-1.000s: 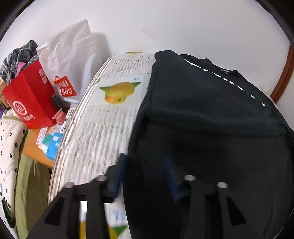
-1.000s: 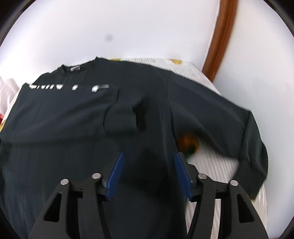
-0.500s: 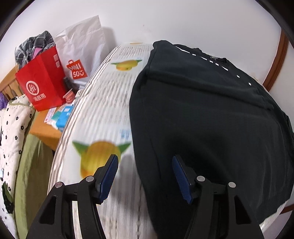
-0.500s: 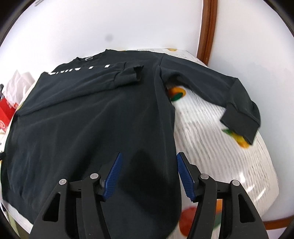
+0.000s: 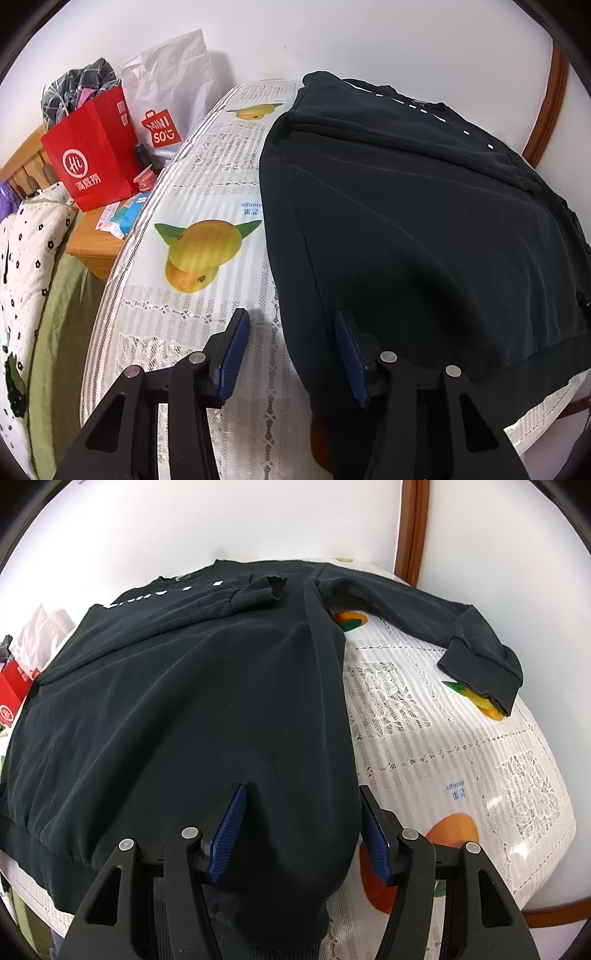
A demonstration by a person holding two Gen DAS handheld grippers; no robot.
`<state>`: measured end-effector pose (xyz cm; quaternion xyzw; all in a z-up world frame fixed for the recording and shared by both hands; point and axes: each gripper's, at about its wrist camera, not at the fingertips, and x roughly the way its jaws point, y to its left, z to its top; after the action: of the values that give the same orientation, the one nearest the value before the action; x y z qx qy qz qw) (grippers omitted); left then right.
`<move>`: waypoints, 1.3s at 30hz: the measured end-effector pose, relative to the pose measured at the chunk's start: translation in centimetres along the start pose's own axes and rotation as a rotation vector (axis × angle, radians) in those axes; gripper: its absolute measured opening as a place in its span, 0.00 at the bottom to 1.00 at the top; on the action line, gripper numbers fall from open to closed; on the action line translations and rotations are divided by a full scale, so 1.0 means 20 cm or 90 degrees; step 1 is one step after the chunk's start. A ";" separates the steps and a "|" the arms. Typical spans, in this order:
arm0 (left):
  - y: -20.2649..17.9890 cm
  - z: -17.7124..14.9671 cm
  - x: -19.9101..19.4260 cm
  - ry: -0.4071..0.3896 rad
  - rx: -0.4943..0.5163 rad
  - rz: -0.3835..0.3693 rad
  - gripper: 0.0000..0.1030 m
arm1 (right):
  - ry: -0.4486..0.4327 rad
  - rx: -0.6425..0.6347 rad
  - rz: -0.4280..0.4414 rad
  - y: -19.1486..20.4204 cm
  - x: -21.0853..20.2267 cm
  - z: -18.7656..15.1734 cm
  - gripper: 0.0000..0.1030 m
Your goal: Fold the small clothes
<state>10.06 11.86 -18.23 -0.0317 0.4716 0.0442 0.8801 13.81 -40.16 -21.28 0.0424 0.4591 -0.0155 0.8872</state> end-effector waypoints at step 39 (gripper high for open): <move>-0.08 0.08 -0.11 -0.040 -0.024 -0.026 0.51 | -0.091 0.003 -0.087 -0.37 -0.13 0.22 0.52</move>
<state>10.22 10.35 -15.48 -0.0561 0.4419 0.0361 0.8946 15.34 -47.92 -16.99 0.0118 0.3965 -0.0804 0.9144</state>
